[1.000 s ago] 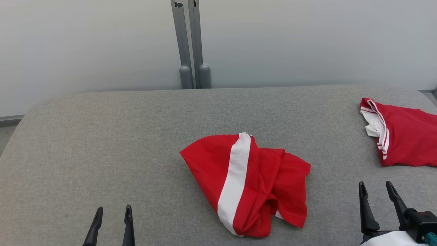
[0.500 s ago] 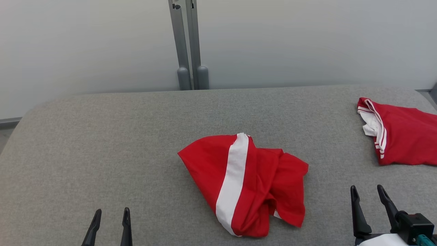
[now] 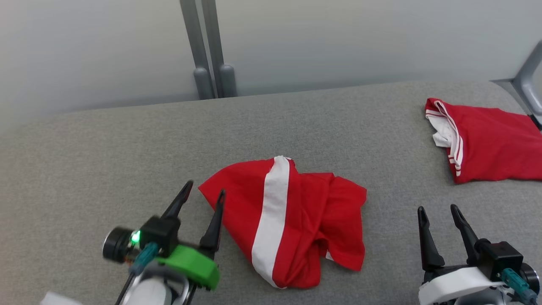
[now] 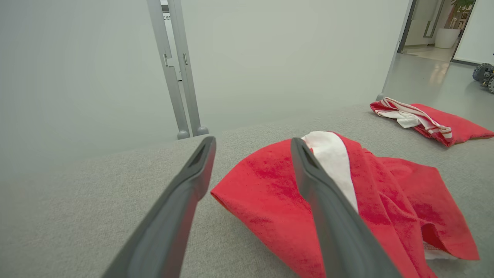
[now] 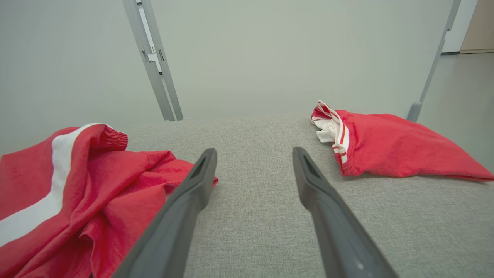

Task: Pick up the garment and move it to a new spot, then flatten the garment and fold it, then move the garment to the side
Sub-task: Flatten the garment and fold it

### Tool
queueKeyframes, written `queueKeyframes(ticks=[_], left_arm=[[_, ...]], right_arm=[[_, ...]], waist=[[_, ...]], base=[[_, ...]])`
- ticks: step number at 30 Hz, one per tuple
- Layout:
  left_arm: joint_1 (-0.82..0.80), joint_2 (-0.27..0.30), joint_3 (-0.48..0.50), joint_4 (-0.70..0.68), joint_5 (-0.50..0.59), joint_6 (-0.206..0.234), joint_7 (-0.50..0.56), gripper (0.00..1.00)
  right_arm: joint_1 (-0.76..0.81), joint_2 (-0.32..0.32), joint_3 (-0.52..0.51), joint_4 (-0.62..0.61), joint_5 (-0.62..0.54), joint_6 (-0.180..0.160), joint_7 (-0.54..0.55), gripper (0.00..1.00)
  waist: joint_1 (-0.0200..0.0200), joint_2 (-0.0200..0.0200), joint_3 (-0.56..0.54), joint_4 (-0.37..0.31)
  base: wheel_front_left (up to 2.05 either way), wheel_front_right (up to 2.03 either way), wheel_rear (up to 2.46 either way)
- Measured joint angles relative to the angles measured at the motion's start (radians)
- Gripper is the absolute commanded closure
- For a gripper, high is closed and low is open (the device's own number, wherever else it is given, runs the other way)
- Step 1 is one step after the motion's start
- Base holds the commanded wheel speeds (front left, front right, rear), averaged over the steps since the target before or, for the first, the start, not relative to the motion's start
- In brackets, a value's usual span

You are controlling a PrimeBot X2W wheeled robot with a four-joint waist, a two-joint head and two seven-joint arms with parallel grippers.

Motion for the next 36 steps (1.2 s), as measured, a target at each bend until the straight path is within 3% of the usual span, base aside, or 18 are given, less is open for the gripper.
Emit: queueKeyframes(ticks=[4,8,13,20,21,22,24,30,36], left_arm=[[-0.247,0.025,-0.142,0.085,-0.017,0.000,0.123,0.00],[-0.433,0.008,-0.242,0.204,-0.062,-0.002,0.233,0.00],[-0.544,-0.012,-0.263,0.413,-0.048,0.020,0.351,0.00],[-0.580,-0.023,-0.289,0.585,-0.058,0.037,0.451,0.00],[-0.581,-0.023,-0.290,0.598,-0.059,0.036,0.463,0.10],[-0.581,-0.021,-0.292,0.612,-0.063,0.036,0.472,0.49],[-0.582,-0.020,-0.294,0.626,-0.069,0.032,0.488,1.00],[-0.582,-0.019,-0.291,0.635,-0.104,0.022,0.477,1.00],[-0.586,-0.030,-0.248,0.579,-0.168,0.039,0.390,1.00]], right_arm=[[-0.033,0.002,0.019,0.009,0.010,0.000,0.000,0.00],[-0.045,0.003,0.021,0.021,0.019,0.000,0.000,0.00],[-0.063,0.004,0.033,0.030,0.022,0.000,0.000,0.00],[-0.064,0.004,0.028,0.033,0.026,0.000,0.000,0.00],[-0.061,0.005,0.026,0.033,0.026,0.000,0.000,0.00],[-0.057,0.005,0.023,0.033,0.026,0.000,0.000,0.00],[-0.052,0.005,0.015,0.033,0.026,0.000,0.000,0.00],[-0.042,0.005,0.014,0.035,0.031,0.000,0.000,0.00],[-0.042,0.005,0.018,0.039,0.032,0.000,0.000,0.00]], waist=[[0.0000,0.0000,0.040,-0.036],[0.0001,0.0000,0.073,-0.080],[0.0000,0.0000,0.098,-0.140],[0.0000,0.0000,0.106,-0.205],[0.0001,0.0000,0.104,-0.208],[0.0000,0.0000,0.101,-0.210],[0.0000,0.0000,0.095,-0.209],[0.0001,0.0000,0.080,-0.188],[0.0001,0.0000,0.062,-0.170]], base=[[0.00,0.00,0.00],[0.00,0.00,0.00],[0.00,0.00,0.00],[0.00,0.00,0.00],[0.00,0.00,0.00],[0.00,0.00,0.00],[0.00,0.00,0.00],[0.00,0.00,0.00],[0.00,0.00,0.00]])
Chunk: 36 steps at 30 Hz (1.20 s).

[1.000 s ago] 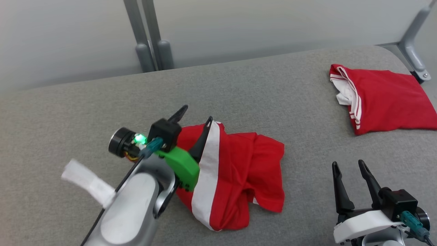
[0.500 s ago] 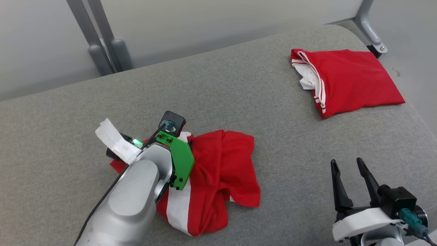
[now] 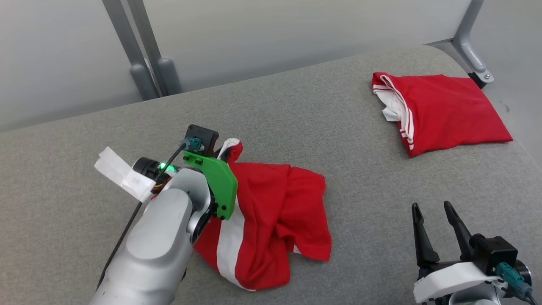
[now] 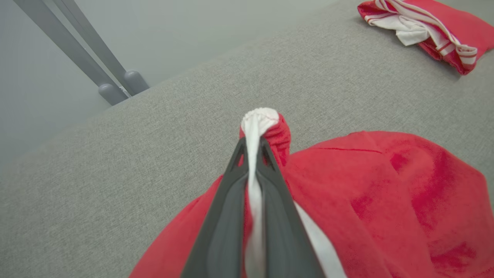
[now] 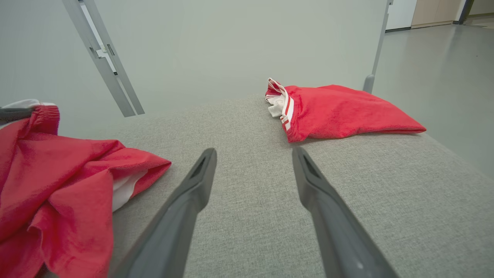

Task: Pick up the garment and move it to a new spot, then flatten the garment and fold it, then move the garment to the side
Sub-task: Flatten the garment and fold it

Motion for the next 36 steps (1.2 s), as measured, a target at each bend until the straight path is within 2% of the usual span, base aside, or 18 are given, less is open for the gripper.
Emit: queueKeyframes(ticks=[13,17,24,32,36], left_arm=[[-0.151,-0.010,0.077,-0.183,-0.095,0.092,-0.147,1.00],[-0.168,-0.011,0.070,-0.241,-0.143,0.116,-0.182,1.00],[-0.192,-0.012,-0.024,-0.334,-0.298,0.220,-0.261,1.00],[-0.246,-0.012,-0.126,-0.362,-0.527,0.344,-0.387,1.00],[-0.276,-0.012,-0.152,-0.375,-0.629,0.387,-0.447,1.00]], right_arm=[[0.006,0.000,0.006,0.002,0.001,0.000,0.000,0.00],[0.009,0.000,0.004,0.002,0.005,0.000,0.000,0.00],[0.007,0.000,0.013,0.005,0.019,0.000,0.000,0.00],[-0.004,0.000,0.028,0.014,0.039,0.000,0.000,0.00],[-0.011,0.000,0.031,0.017,0.042,0.000,0.000,0.00]], waist=[[0.0000,0.0000,-0.019,-0.009],[0.0000,0.0000,-0.020,-0.022],[0.0000,0.0000,-0.015,-0.045],[0.0000,0.0000,0.005,-0.072],[0.0000,0.0000,0.013,-0.079]], base=[[0.00,0.00,0.00],[0.00,0.00,0.00],[0.00,0.00,0.00],[0.00,0.00,0.00],[0.00,0.00,0.00]])
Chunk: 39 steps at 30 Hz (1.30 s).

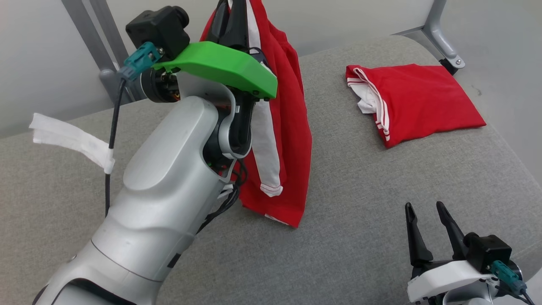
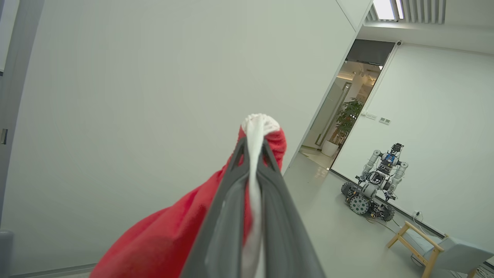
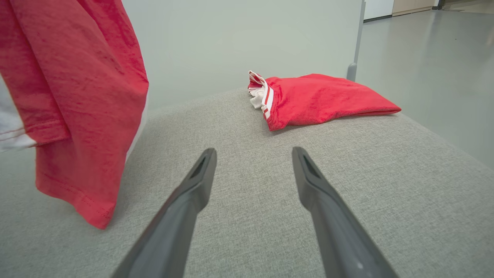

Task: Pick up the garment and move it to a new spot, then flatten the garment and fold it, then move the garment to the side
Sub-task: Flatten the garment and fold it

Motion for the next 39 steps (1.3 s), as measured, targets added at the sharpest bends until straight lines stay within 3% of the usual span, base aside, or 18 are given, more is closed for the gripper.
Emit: queueKeyframes(ticks=[5,11,23,30,34,35,36,37,39], left_arm=[[-0.018,-0.001,0.000,-0.009,-0.036,0.039,-0.012,1.00],[0.044,-0.001,0.074,0.023,0.058,0.046,-0.016,1.00],[0.473,0.085,0.353,0.147,0.265,-0.010,-0.016,1.00],[0.683,0.020,0.537,0.080,0.346,-0.054,-0.016,1.00],[0.789,0.002,0.593,0.027,0.348,-0.088,-0.016,1.00],[0.811,0.002,0.590,0.004,0.324,-0.099,-0.016,0.62],[0.827,0.003,0.579,-0.006,0.301,-0.098,-0.016,0.13],[0.842,0.002,0.569,-0.017,0.287,-0.096,-0.016,0.00],[0.870,-0.001,0.559,-0.051,0.270,-0.090,-0.016,0.00]], right_arm=[[-0.005,0.000,0.001,0.002,0.007,0.000,0.000,0.00],[-0.006,0.000,-0.012,0.002,0.008,0.000,0.000,0.00],[-0.001,0.000,-0.027,0.002,-0.009,0.000,0.000,0.00],[0.009,0.000,-0.016,0.003,-0.034,0.000,0.000,0.00],[0.016,0.000,-0.013,0.005,-0.044,0.000,0.000,0.00],[0.017,0.000,-0.013,0.005,-0.047,0.000,0.000,0.00],[0.019,0.000,-0.013,0.005,-0.047,0.000,0.000,0.00],[0.021,-0.001,-0.012,0.005,-0.047,0.000,0.000,0.00],[0.030,-0.003,-0.010,0.007,-0.048,0.000,0.000,0.00]], waist=[[0.0000,0.0000,0.007,-0.001],[0.0000,0.0000,0.015,0.021],[0.0000,0.0000,0.028,0.130],[0.0000,0.0000,0.020,0.202],[0.0000,0.0000,0.010,0.236],[0.0000,0.0000,0.007,0.244],[0.0000,0.0000,0.004,0.251],[0.0000,0.0000,0.001,0.256],[0.0000,0.0000,-0.005,0.267]], base=[[0.00,0.00,0.00],[0.00,0.00,0.00],[0.00,0.00,0.00],[0.00,0.00,0.00],[0.00,0.00,0.00],[0.00,0.00,0.00],[0.00,0.00,0.00],[0.00,0.00,0.00],[0.00,0.00,0.00]])
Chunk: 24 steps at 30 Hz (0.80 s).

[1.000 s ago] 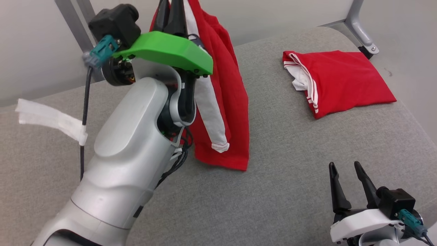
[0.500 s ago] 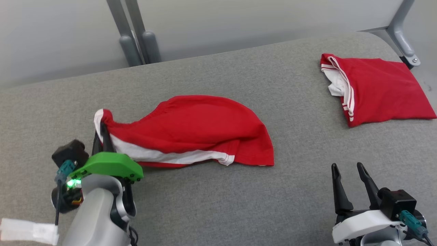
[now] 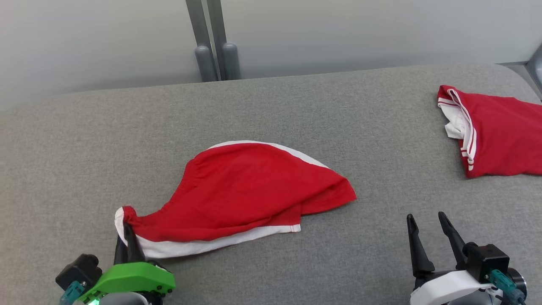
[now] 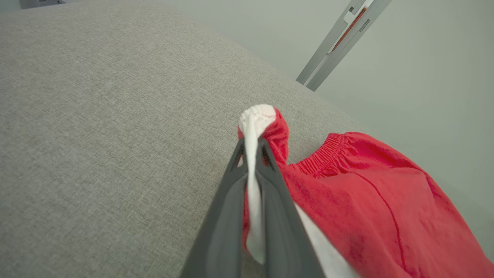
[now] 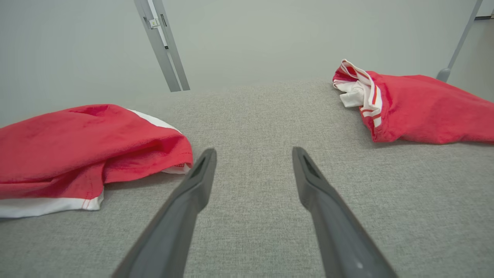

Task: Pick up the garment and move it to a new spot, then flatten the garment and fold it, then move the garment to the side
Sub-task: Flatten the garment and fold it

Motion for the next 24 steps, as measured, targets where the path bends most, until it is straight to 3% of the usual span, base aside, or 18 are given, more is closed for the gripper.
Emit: queueKeyframes(ticks=[6,10,14,17,21,24], left_arm=[[0.079,0.000,0.008,-0.058,-0.003,0.017,-0.001,0.00],[0.161,0.001,0.059,-0.147,0.102,0.012,-0.001,0.00],[0.183,0.002,0.006,-0.231,0.214,-0.066,-0.002,0.00],[0.164,0.002,-0.103,-0.237,0.272,-0.140,0.001,0.00],[0.050,0.001,-0.253,-0.216,0.309,-0.249,0.079,0.00],[-0.041,0.001,-0.354,-0.168,0.341,-0.292,0.136,0.00]], right_arm=[[0.007,0.000,0.014,0.003,-0.001,0.000,0.000,0.00],[0.014,0.000,0.010,-0.001,-0.001,0.000,0.000,0.00],[0.023,0.000,0.005,-0.006,0.001,0.000,0.000,0.00],[0.021,0.000,0.008,-0.007,0.002,0.000,0.000,0.00],[-0.002,0.001,0.021,-0.006,0.002,0.000,0.000,0.00],[-0.028,0.002,0.030,-0.004,0.004,0.000,0.000,0.00]], waist=[[0.0000,0.0000,-0.015,0.004],[0.0000,0.0000,-0.016,-0.015],[0.0000,0.0000,-0.005,-0.025],[0.0000,0.0000,0.008,-0.031],[0.0000,0.0000,0.028,-0.044],[0.0000,0.0000,0.044,-0.059]], base=[[0.00,0.00,0.00],[0.00,0.00,0.00],[0.00,0.00,0.00],[0.00,0.00,0.00],[0.00,0.00,0.00],[0.00,0.00,0.00]])
